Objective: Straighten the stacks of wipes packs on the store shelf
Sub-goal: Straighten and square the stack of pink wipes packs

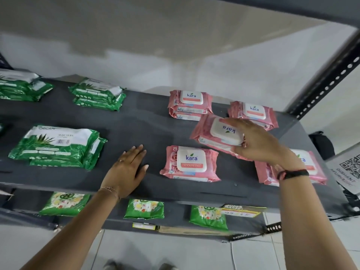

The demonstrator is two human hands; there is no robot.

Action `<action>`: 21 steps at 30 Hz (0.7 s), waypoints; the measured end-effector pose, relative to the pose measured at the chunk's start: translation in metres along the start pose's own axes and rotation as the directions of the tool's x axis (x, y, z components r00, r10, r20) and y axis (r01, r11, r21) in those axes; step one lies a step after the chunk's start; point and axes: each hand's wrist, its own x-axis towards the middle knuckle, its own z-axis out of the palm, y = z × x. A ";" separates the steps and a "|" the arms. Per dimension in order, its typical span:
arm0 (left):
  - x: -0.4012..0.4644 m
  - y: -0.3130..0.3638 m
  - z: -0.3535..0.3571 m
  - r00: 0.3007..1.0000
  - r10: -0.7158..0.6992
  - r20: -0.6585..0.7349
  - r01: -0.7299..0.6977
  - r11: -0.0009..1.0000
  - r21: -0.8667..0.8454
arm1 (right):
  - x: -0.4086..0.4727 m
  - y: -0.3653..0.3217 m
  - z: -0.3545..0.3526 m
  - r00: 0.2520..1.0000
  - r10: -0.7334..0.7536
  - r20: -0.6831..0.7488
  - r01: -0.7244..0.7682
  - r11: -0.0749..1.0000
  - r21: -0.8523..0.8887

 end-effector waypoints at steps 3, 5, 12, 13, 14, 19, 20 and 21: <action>-0.001 0.000 0.000 1.000 0.014 -0.011 -0.014 1.000 -0.006 | -0.004 -0.027 0.006 0.985 -0.128 0.113 0.115 0.987 0.113; -0.001 0.001 0.000 1.000 0.004 -0.006 -0.004 1.000 -0.001 | -0.004 -0.037 0.018 0.969 -0.129 0.208 0.103 0.986 0.133; 0.001 -0.002 0.002 1.000 0.017 -0.005 -0.017 1.000 0.005 | -0.001 -0.033 0.036 0.929 -0.075 0.364 0.048 0.995 0.083; 0.001 -0.002 0.001 1.000 0.019 -0.007 -0.019 1.000 0.004 | 0.001 -0.036 0.036 0.936 -0.072 0.344 0.046 0.996 0.083; 0.001 -0.002 0.001 1.000 0.026 -0.010 -0.026 1.000 0.004 | 0.003 -0.040 0.037 0.943 -0.073 0.324 0.048 0.995 0.085; 0.001 -0.002 0.002 0.999 0.031 -0.027 -0.032 0.999 -0.006 | 0.001 -0.051 0.040 0.979 -0.006 0.205 0.019 0.998 -0.064; 0.001 -0.002 0.003 0.999 0.036 -0.039 -0.036 0.999 -0.012 | 0.000 -0.054 0.042 0.986 0.028 0.163 -0.009 0.994 -0.112; 0.002 -0.002 0.003 0.998 0.037 -0.048 -0.038 0.999 -0.017 | -0.002 -0.058 0.046 0.990 0.061 0.124 -0.040 0.986 -0.162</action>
